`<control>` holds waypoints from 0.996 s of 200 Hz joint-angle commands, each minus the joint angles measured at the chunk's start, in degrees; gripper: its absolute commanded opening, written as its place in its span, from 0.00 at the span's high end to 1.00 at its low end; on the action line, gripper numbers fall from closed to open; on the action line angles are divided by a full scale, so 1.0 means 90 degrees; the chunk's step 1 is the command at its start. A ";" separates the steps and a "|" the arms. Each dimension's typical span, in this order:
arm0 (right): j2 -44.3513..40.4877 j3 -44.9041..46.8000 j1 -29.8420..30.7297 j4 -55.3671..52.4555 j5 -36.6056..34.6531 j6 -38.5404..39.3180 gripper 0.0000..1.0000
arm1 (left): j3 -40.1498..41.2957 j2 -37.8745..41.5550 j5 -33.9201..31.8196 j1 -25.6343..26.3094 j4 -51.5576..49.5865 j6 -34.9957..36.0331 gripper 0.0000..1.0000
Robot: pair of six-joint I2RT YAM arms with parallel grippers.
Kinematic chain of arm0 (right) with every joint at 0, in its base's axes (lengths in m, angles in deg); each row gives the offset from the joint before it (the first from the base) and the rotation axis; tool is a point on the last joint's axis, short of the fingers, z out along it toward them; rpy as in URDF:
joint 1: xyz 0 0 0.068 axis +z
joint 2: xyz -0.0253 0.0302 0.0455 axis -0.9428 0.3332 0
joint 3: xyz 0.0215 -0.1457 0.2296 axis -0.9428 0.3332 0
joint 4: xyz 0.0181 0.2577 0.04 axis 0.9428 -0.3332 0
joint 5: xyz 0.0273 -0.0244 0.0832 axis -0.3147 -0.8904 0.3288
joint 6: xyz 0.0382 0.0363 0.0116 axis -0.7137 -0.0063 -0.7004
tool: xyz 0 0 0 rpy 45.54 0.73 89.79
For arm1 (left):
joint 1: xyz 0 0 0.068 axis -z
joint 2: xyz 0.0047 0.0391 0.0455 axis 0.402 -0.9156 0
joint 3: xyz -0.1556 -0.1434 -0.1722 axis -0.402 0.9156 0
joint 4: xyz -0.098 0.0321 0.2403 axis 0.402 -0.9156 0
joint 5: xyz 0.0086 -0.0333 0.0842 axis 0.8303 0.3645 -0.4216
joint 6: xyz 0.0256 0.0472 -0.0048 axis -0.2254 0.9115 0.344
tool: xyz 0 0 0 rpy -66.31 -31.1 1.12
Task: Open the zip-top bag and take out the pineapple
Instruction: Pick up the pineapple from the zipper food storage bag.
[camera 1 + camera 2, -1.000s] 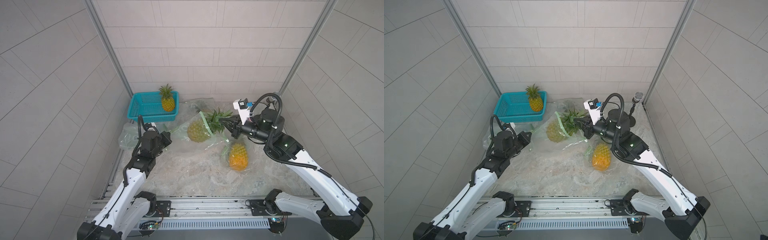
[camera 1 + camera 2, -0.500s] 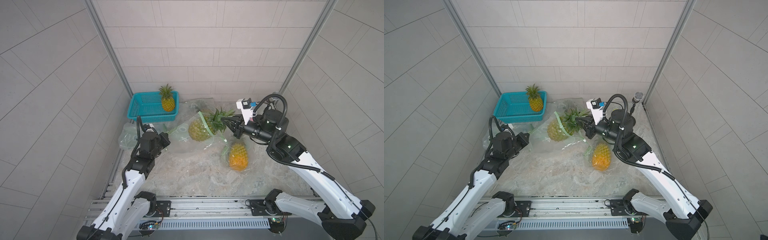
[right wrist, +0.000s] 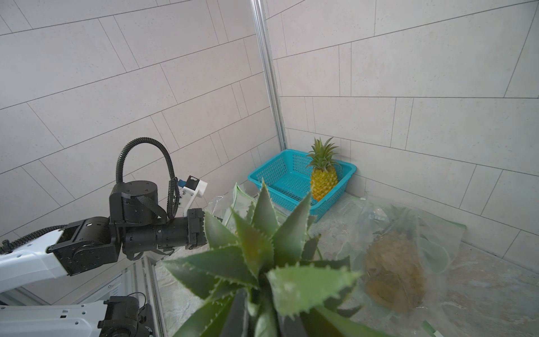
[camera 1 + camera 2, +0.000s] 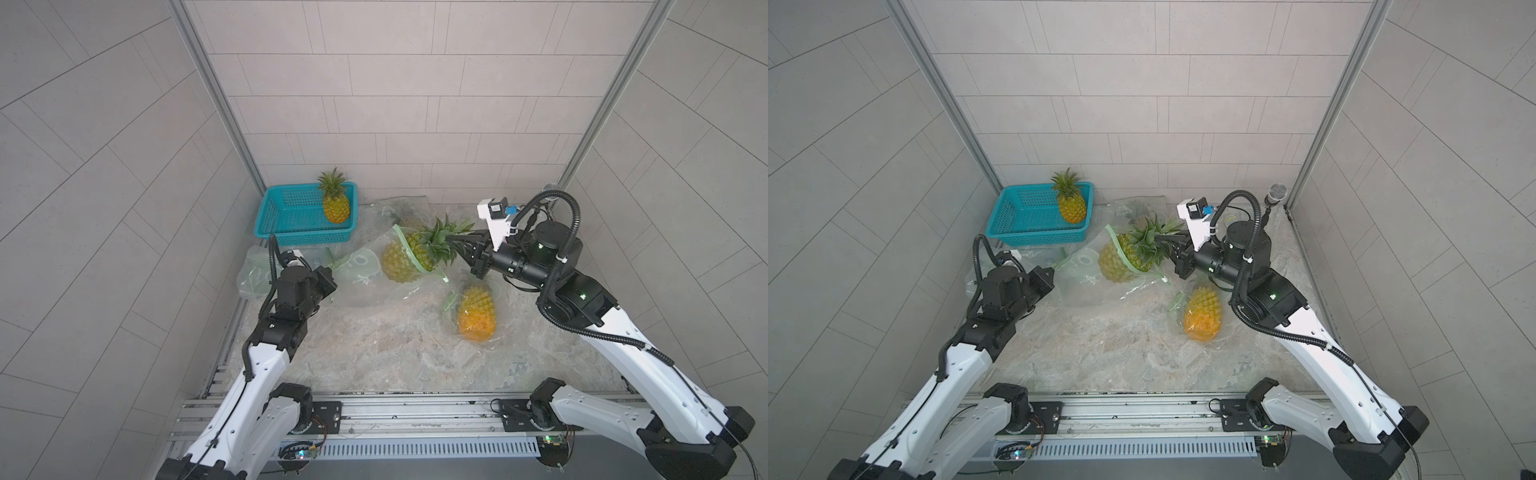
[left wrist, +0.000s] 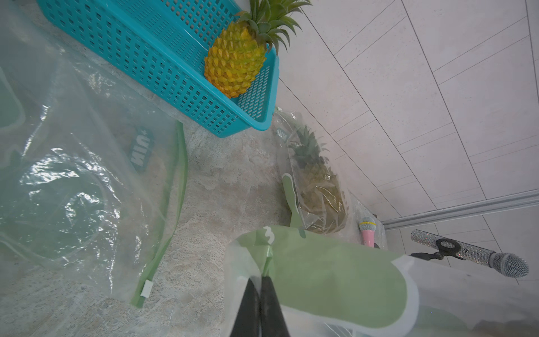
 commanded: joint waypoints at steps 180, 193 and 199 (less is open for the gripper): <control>-0.0531 -0.0094 -0.0080 0.1055 0.0166 -0.0095 1.00 | 0.0162 0.0234 -0.0529 -0.0215 -0.0447 0.0426 1.00; -0.0519 -0.0113 -0.0078 0.1006 0.0187 -0.0063 1.00 | 0.0128 0.0257 -0.0530 -0.0213 -0.0476 0.0754 1.00; -0.0510 -0.0122 -0.0085 0.0992 0.0211 -0.0055 1.00 | 0.0097 0.0241 -0.0521 -0.0217 -0.0508 0.0843 1.00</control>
